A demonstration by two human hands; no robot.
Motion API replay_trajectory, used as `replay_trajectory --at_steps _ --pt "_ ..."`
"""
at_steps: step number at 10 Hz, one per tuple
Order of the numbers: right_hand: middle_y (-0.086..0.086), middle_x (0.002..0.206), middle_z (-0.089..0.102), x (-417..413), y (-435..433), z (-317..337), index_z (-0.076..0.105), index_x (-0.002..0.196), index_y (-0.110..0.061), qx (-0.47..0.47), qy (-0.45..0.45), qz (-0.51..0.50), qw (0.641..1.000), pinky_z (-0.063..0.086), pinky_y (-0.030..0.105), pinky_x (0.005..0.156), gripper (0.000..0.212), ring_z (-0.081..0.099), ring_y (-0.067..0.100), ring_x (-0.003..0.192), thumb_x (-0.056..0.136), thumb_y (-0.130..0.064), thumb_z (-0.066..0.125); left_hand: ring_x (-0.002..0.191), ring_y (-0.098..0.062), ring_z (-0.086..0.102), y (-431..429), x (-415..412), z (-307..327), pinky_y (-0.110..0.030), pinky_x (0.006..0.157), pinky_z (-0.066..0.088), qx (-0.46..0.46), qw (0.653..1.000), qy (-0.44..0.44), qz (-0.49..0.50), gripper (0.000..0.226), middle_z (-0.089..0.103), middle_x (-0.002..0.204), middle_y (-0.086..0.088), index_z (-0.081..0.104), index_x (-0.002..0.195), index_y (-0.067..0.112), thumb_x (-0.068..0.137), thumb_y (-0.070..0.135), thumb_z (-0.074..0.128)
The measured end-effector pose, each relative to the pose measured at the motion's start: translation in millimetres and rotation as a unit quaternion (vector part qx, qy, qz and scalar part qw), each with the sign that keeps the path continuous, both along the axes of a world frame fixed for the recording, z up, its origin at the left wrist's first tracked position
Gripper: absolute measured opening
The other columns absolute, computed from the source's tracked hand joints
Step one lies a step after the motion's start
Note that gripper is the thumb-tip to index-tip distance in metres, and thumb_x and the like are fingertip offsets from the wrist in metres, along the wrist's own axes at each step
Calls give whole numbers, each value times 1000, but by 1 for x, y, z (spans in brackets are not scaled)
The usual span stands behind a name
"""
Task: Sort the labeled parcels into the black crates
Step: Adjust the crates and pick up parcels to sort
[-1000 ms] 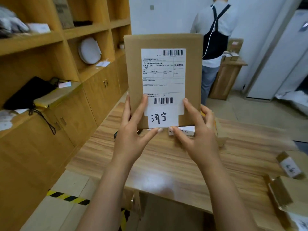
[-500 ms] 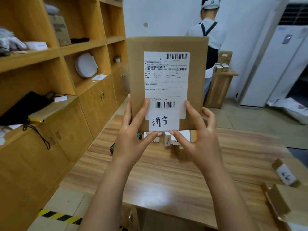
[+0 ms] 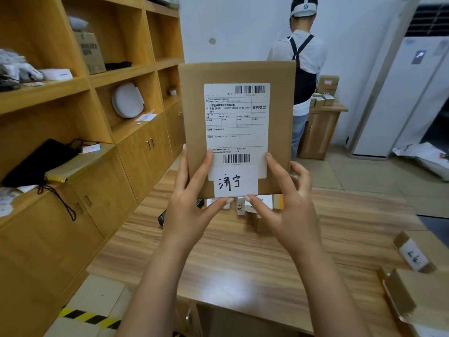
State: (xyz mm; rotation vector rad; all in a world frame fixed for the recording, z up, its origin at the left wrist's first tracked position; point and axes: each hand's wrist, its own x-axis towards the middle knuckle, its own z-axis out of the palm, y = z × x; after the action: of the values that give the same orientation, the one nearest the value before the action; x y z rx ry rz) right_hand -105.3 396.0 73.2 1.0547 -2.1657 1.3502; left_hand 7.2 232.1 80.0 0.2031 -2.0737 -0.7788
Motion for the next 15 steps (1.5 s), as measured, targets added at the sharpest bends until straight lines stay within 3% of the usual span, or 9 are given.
replay_trajectory --at_steps 2,3,4,5,6,8,10,14,15 --pt "-6 144 28 -2 8 -5 35 141 -54 17 -11 22 1000 41 13 86 76 38 9 128 78 -45 75 143 -10 28 13 7 -3 -1 96 34 43 999 -17 6 88 25 156 -9 36 144 42 72 26 83" --pt "-7 145 29 -2 8 -9 36 141 -51 38 -30 47 998 28 -6 80 75 30 -5 124 79 -43 76 138 17 11 20 13 -6 5 97 23 48 997 -45 36 88 19 160 -5 32 142 47 71 33 82" --pt "-7 148 27 -2 8 -15 36 143 -48 79 -45 64 994 24 -5 80 72 23 -20 116 81 -45 72 116 40 -4 24 19 -14 13 85 14 65 992 -89 65 87 16 159 1 29 138 50 72 31 82" --pt "-6 153 24 0 7 -23 37 143 -48 110 -75 94 987 35 17 100 68 27 -6 132 83 -48 69 104 46 -6 28 27 -24 15 78 13 79 984 -131 89 85 16 148 17 26 139 49 74 35 80" --pt "-6 154 26 3 1 -35 40 140 -48 144 -107 115 977 43 39 105 62 33 15 138 84 -53 65 107 41 -5 33 38 -36 9 89 10 100 971 -184 115 87 11 137 25 22 147 42 78 44 75" --pt "-11 151 29 23 -15 -72 43 137 -50 182 -136 193 955 43 29 95 59 37 14 133 84 -54 66 130 11 16 41 78 -67 -24 106 31 172 940 -233 181 90 11 146 31 17 150 47 77 55 71" --pt "-7 152 30 73 -40 -97 40 138 -50 225 -154 288 918 47 31 94 58 40 14 131 85 -53 65 146 -11 14 53 140 -83 -33 109 34 226 888 -273 294 91 2 161 13 14 150 48 77 56 70" --pt "-7 153 27 241 -127 -88 33 142 -51 212 -73 463 857 49 41 99 60 34 17 137 88 -55 60 147 -8 7 33 325 -81 -29 111 24 250 837 -173 455 93 12 162 4 19 149 46 74 55 73" --pt "-2 155 26 301 -148 -87 31 141 -54 211 -62 499 838 43 6 85 61 31 17 140 88 -55 59 139 2 14 28 383 -78 -19 101 23 241 823 -155 490 92 13 160 8 20 149 46 75 51 75"
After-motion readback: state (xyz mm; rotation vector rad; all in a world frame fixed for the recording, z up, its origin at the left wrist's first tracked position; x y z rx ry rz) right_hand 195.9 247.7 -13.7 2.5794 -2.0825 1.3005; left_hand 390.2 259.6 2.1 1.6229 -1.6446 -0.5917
